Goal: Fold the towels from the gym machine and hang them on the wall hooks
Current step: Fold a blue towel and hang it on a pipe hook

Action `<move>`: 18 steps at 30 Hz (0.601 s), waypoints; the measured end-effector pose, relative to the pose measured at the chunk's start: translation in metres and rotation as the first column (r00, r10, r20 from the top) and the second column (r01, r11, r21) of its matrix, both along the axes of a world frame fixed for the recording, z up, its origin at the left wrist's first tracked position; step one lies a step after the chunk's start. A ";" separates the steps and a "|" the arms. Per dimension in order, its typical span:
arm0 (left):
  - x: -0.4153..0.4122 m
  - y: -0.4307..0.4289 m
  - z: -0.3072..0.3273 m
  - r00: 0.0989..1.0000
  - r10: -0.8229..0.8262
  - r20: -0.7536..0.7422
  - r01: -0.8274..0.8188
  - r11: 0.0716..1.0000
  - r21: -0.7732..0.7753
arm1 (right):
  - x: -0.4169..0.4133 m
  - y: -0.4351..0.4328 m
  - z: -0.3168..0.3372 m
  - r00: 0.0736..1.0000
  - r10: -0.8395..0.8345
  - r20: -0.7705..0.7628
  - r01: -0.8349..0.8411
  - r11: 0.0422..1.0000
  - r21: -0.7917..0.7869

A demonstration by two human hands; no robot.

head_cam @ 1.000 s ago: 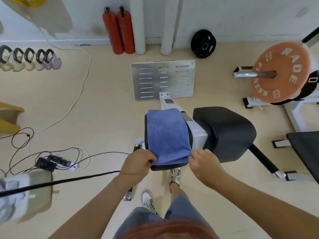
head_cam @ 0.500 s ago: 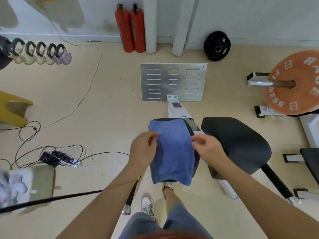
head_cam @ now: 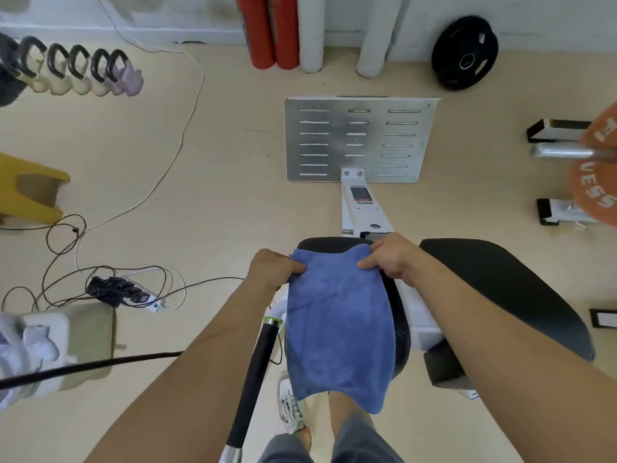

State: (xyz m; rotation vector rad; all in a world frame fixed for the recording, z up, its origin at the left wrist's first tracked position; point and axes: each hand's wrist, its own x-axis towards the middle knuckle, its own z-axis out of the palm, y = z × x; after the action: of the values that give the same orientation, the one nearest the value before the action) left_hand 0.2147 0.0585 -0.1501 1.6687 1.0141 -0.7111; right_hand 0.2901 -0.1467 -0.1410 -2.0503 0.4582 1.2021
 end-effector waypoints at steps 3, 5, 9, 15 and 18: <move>0.006 0.003 -0.001 0.996 0.063 0.056 -0.059 0.996 -0.072 | 0.006 -0.002 -0.006 0.995 -0.076 -0.058 0.079 0.995 0.064; 0.010 0.002 0.001 0.987 0.133 0.095 -0.123 0.987 -0.105 | 0.010 -0.007 -0.009 0.961 -0.230 -0.153 0.255 0.952 0.171; 0.016 -0.006 0.000 0.993 0.098 0.061 -0.092 0.992 -0.091 | 0.014 -0.016 -0.012 0.855 -0.358 -0.376 0.475 0.831 0.289; 0.022 -0.013 0.003 0.992 0.054 0.113 -0.044 0.995 -0.089 | 0.015 -0.013 -0.002 0.855 -0.315 -0.411 0.452 0.841 0.297; 0.028 -0.016 -0.003 0.971 0.095 0.218 -0.093 0.995 -0.021 | 0.018 -0.005 -0.003 0.899 -0.350 -0.264 0.416 0.869 0.266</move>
State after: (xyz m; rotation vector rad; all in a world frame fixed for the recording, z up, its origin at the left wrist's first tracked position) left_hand 0.2422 0.0423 -0.1535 1.6375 0.9228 -0.4577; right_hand 0.3083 -0.1521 -0.1443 -1.4777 0.6904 1.1578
